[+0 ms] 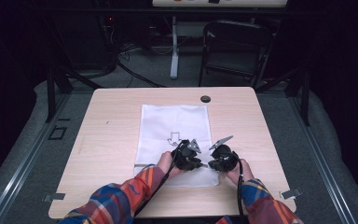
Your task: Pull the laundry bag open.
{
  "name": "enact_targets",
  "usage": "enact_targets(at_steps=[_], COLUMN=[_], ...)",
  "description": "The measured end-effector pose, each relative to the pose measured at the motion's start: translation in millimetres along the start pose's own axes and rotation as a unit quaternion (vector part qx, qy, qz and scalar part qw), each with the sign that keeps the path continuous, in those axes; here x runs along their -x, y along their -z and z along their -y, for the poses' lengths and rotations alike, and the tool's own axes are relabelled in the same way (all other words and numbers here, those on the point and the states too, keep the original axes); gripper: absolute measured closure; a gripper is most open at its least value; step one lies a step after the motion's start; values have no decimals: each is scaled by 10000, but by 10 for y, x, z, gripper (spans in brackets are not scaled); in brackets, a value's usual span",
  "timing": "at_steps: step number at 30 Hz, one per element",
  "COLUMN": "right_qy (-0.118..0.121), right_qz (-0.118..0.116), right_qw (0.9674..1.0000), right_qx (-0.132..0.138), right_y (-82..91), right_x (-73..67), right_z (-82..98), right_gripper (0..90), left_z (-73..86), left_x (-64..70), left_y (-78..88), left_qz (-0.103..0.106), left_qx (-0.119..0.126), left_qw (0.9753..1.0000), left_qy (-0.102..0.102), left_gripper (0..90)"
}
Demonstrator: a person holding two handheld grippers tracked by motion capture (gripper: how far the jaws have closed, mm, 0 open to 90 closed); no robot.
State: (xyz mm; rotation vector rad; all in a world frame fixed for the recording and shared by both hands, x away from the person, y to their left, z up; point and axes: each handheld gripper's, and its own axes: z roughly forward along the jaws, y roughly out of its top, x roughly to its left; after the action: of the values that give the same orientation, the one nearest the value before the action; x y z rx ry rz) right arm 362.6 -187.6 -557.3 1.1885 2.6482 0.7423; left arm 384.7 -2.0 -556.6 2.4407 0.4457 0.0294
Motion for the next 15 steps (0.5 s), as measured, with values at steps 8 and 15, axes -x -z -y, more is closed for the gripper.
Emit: enact_targets(at_steps=[8, 15], right_qy=[37, 78], right_qz=[19, 29], right_qw=[10000, 10000], right_qx=[-24, -37], right_y=[-1, 1], right_x=[0, 0], right_z=[-5, -6], right_gripper=[900, 900], left_z=[23, 25], left_x=[0, 0], left_y=[34, 31], left_qz=[56, 76], left_qx=[-28, -72], left_qw=[10000, 9999], left_qy=[48, 53], left_gripper=[812, 812])
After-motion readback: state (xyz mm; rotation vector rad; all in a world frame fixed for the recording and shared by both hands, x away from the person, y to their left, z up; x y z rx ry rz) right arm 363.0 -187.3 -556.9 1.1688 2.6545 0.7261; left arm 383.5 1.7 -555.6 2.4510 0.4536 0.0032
